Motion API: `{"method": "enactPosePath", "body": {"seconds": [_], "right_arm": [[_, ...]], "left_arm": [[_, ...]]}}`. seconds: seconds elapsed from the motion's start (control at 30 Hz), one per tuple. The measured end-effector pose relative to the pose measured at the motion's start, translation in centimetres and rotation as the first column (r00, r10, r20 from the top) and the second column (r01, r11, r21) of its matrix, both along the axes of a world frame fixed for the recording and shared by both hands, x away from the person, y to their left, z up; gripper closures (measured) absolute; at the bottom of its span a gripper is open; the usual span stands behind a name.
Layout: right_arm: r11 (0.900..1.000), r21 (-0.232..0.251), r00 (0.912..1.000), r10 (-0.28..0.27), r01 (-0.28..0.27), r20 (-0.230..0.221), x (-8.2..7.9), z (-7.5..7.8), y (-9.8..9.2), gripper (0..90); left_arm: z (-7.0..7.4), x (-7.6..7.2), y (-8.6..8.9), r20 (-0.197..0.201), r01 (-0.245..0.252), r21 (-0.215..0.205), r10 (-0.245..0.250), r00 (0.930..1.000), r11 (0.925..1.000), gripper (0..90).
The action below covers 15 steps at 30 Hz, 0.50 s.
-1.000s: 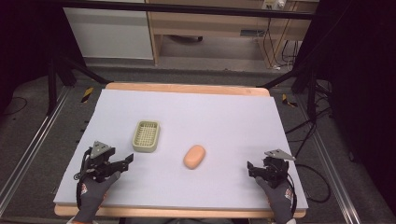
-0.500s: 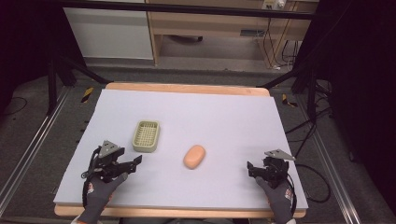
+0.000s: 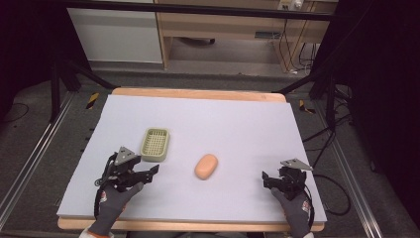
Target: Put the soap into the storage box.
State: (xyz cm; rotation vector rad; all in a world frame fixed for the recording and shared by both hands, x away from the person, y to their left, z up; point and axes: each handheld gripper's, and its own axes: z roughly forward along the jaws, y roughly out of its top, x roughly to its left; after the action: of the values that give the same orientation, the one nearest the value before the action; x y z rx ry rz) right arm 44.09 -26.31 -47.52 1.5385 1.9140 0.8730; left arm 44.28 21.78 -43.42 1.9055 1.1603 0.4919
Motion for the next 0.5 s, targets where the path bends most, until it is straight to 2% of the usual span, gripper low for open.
{"method": "enactPosePath", "body": {"seconds": [0.5], "right_arm": [[1.000, -0.006, 1.0000, 0.004, -0.004, -0.002, 0.0, 0.0, 0.0, 6.9]], "left_arm": [[0.8, 0.4, -1.8, -0.002, 0.042, -0.005, -0.042, 0.9991, 0.9991, 25.4]]}}
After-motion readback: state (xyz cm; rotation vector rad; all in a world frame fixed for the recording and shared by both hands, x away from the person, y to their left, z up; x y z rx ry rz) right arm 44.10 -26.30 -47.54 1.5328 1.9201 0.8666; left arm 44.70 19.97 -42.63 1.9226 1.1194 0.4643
